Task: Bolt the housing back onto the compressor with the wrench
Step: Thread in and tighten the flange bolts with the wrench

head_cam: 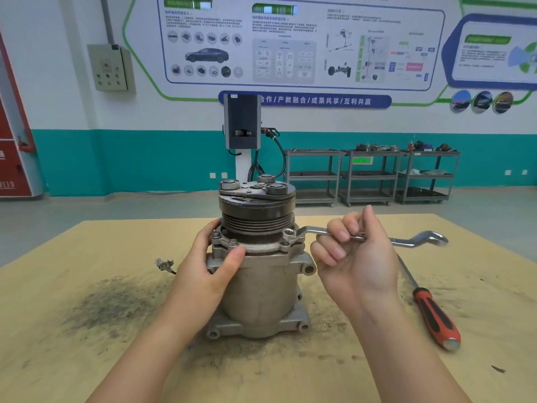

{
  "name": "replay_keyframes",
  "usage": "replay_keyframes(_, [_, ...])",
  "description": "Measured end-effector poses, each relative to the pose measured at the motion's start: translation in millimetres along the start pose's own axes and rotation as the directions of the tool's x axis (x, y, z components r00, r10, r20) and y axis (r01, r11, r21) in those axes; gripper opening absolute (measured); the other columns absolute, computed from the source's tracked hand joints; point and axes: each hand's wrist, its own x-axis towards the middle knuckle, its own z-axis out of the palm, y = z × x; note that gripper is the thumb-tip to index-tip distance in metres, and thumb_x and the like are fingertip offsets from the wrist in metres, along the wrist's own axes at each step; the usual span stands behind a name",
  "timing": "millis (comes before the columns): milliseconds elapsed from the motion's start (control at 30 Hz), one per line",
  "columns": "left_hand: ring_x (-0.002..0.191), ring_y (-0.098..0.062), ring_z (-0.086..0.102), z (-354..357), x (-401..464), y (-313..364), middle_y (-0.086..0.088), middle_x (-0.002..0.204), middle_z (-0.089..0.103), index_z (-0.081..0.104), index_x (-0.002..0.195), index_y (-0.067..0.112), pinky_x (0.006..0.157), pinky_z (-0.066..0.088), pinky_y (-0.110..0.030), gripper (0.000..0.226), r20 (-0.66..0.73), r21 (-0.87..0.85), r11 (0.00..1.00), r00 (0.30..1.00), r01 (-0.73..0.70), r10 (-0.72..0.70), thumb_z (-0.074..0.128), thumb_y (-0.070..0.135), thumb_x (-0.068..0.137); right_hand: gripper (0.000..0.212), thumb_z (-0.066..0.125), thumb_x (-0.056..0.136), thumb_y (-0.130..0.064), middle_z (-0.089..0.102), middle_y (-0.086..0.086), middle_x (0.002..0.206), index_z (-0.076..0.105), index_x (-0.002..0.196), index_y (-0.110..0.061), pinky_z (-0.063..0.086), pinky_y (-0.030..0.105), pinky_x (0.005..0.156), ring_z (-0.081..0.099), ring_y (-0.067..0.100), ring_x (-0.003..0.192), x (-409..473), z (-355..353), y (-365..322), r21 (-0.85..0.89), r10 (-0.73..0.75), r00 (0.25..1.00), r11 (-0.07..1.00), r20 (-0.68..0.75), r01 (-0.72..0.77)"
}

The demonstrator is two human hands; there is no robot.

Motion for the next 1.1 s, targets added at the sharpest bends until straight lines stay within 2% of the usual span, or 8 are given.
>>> replay_keyframes(167, [0.105, 0.031, 0.045, -0.6, 0.9, -1.8, 0.049, 0.111, 0.051, 0.037, 0.134, 0.049, 0.074, 0.037, 0.006, 0.065, 0.018, 0.019, 1.000, 1.000, -0.004, 0.004, 0.054, 0.065, 0.074, 0.048, 0.037, 0.103, -0.034, 0.044, -0.003, 0.051, 0.044, 0.059, -0.017, 0.030, 0.020, 0.033, 0.032, 0.010, 0.035, 15.0, -3.3, -9.6, -0.054, 0.209, 0.978, 0.976, -0.003, -0.209])
replay_keyframes(267, [0.105, 0.029, 0.047, -1.1, 1.7, -2.2, 0.055, 0.108, 0.050, 0.038, 0.131, 0.049, 0.074, 0.037, 0.007, 0.058, 0.025, 0.005, 1.000, 1.000, -0.003, 0.003, 0.058, 0.066, 0.079, 0.029, 0.047, 0.099, -0.026, 0.057, 0.003, 0.061, 0.051, 0.073, -0.013, 0.039, 0.019, 0.036, 0.044, 0.010, 0.040, 27.9, 0.7, -24.4, -0.265, 0.322, 0.945, 0.908, -0.051, -0.323])
replay_keyframes(400, [0.105, 0.029, 0.046, -1.9, 1.6, -0.5, 0.056, 0.108, 0.048, 0.037, 0.130, 0.050, 0.075, 0.037, 0.007, 0.060, 0.036, 0.004, 1.000, 0.999, -0.006, 0.005, 0.058, 0.068, 0.076, 0.028, 0.066, 0.085, -0.036, 0.045, -0.003, 0.056, 0.062, 0.068, -0.013, 0.032, 0.016, 0.037, 0.035, 0.008, 0.044, 32.7, 1.4, -39.2, -0.620, 0.258, 0.962, 0.743, -0.083, -0.253])
replay_keyframes(667, [0.106, 0.033, 0.041, -2.2, 1.9, 1.9, 0.046, 0.119, 0.045, 0.034, 0.137, 0.048, 0.079, 0.038, -0.001, 0.079, 0.048, 0.011, 1.000, 0.999, 0.003, -0.004, 0.051, 0.076, 0.065, 0.009, 0.070, 0.069, -0.026, 0.057, 0.008, 0.064, 0.067, 0.067, -0.017, 0.042, 0.022, 0.047, 0.049, 0.017, 0.051, -23.0, -16.8, -22.6, -0.673, -0.016, 0.983, 0.727, 0.181, 0.135])
replay_keyframes(767, [0.105, 0.033, 0.041, -2.4, 1.7, 1.4, 0.049, 0.115, 0.047, 0.035, 0.134, 0.049, 0.077, 0.038, 0.003, 0.076, 0.050, 0.004, 1.000, 0.999, 0.000, 0.000, 0.052, 0.075, 0.065, 0.008, 0.073, 0.072, -0.024, 0.062, 0.004, 0.065, 0.066, 0.070, -0.021, 0.047, 0.023, 0.051, 0.056, 0.016, 0.055, -41.0, -16.2, -12.4, -0.741, -0.167, 0.927, 0.561, 0.335, 0.369])
replay_keyframes(833, [0.105, 0.034, 0.040, -2.7, 2.3, 0.7, 0.052, 0.112, 0.047, 0.035, 0.133, 0.050, 0.076, 0.036, 0.005, 0.075, 0.054, -0.003, 1.000, 0.999, -0.005, 0.005, 0.052, 0.075, 0.065, 0.012, 0.075, 0.082, -0.024, 0.064, 0.000, 0.067, 0.067, 0.073, -0.022, 0.048, 0.018, 0.054, 0.059, 0.008, 0.057, -45.5, -14.9, -2.8, -0.780, -0.279, 0.842, 0.325, 0.461, 0.535])
replay_keyframes(967, [0.109, 0.025, 0.048, -2.9, 3.3, -3.3, 0.044, 0.119, 0.053, 0.037, 0.131, 0.053, 0.080, 0.038, 0.000, 0.066, 0.062, -0.019, 1.000, 0.998, 0.002, -0.001, 0.060, 0.076, 0.074, 0.010, 0.069, 0.083, -0.017, 0.062, -0.001, 0.065, 0.070, 0.077, -0.008, 0.042, 0.012, 0.057, 0.051, 0.005, 0.058, -40.7, -6.4, 26.4, -0.605, -0.362, 0.512, -0.223, 0.779, 0.764])
replay_keyframes(1100, [0.106, 0.000, 0.065, 0.6, 9.5, -12.0, 0.012, 0.121, 0.067, 0.045, 0.121, 0.053, 0.085, 0.052, -0.017, 0.059, 0.069, -0.101, 0.995, 0.997, 0.027, -0.020, 0.072, 0.053, 0.068, 0.013, 0.063, 0.085, -0.016, 0.058, 0.000, 0.063, 0.069, 0.076, -0.009, 0.047, 0.030, 0.050, 0.052, 0.015, 0.057, -29.5, 12.1, 54.6, -0.564, -0.297, 0.486, -0.302, 0.822, 0.769])
